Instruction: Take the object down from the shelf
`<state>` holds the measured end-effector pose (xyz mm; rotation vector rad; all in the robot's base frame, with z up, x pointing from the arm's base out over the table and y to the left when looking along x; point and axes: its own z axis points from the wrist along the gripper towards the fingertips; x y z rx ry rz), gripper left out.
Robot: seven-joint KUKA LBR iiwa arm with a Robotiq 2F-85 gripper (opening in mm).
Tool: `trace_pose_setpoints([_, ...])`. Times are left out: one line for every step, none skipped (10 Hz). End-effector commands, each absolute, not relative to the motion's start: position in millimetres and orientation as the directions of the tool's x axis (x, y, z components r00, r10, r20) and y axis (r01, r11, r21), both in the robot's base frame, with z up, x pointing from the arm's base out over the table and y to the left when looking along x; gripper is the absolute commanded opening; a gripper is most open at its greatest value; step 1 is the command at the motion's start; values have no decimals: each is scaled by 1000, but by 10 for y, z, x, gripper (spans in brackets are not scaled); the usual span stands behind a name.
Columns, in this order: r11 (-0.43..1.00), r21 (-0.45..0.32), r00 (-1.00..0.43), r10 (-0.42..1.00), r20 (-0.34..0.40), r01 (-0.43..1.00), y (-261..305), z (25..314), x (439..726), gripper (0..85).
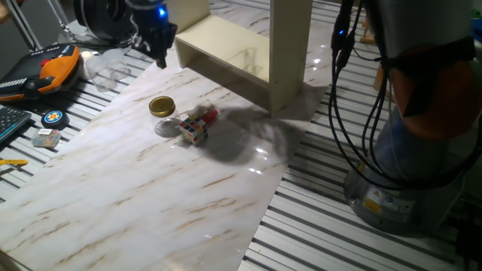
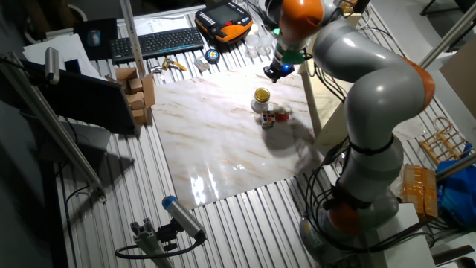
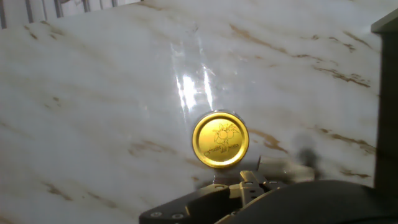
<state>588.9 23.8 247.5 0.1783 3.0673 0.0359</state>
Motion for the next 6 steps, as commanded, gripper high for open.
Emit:
trace_pose_setpoints([994, 29, -991, 111, -68, 109, 212, 2502, 5865, 0])
trace_pose_setpoints([993, 30, -991, 114, -69, 112, 214, 2514, 5835, 0])
trace_pose_setpoints([990, 21, -986, 139, -90, 138, 217, 2511, 5838, 0])
trace_pose_setpoints([988, -3, -982, 152, -109, 153, 217, 2511, 5838, 0])
trace_pose_setpoints([986, -7, -979, 167, -118, 169, 217, 2511, 5838, 0])
trace_pose_setpoints([985, -14, -977, 170, -129, 174, 217, 2511, 5838, 0])
